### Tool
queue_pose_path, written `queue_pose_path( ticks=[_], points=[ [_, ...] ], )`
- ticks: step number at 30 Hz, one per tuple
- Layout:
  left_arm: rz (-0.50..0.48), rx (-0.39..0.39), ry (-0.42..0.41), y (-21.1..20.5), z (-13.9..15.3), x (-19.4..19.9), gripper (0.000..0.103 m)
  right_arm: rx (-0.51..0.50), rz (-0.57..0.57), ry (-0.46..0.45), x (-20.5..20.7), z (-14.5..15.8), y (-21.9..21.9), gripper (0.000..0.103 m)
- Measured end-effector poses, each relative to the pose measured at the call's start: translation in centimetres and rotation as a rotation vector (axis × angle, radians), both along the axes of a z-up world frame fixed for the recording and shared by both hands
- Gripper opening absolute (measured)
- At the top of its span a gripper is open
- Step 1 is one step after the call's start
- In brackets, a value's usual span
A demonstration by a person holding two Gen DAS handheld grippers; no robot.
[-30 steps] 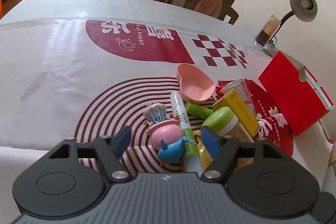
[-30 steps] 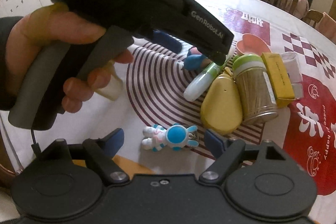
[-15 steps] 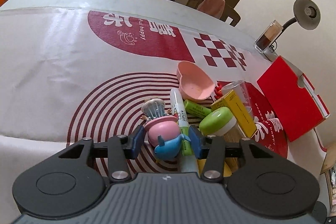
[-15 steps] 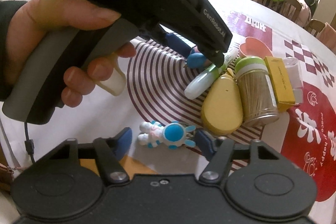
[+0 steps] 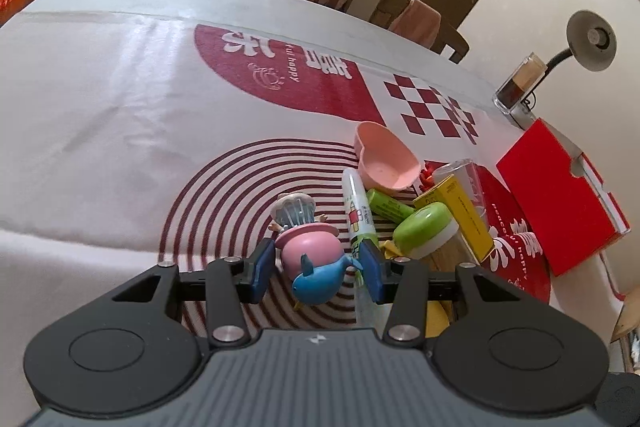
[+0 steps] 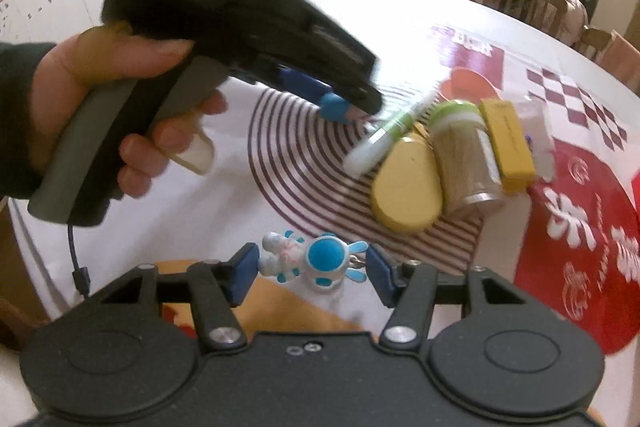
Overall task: Organize rigid objects
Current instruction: 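Grasp the rabbit keychain with the right tool while the left tool grasps the pink figurine, then carry both held toys into the shoebox and open both tools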
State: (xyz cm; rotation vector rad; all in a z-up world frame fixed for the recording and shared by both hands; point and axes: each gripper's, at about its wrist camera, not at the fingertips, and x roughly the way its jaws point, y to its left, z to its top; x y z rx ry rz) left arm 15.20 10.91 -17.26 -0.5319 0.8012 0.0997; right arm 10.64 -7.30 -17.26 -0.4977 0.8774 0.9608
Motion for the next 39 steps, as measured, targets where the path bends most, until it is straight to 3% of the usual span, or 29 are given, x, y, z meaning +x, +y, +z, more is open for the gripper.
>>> queue_pose_path(
  ticks=[16,24,29,39],
  points=[
    [0.025,-0.041,0.015,0.5,1.7,-2.7,0.045,0.062,-0.291,0.022,4.3,4.5,-9.4,0.058],
    [-0.017,-0.023,0.025,-0.6,2.9,-3.3,0.041,0.089,-0.344,-0.008,6.6,7.5,-13.1,0.058],
    [0.013,-0.045,0.045,-0.6,3.7,-3.9,0.041,0.094,-0.363,-0.031,8.2,9.2,-15.4,0.058],
    [-0.005,-0.043,-0.017,-4.3,9.0,-3.2,0.041,0.115,-0.389,-0.078,12.7,11.9,-20.6,0.058]
  ],
)
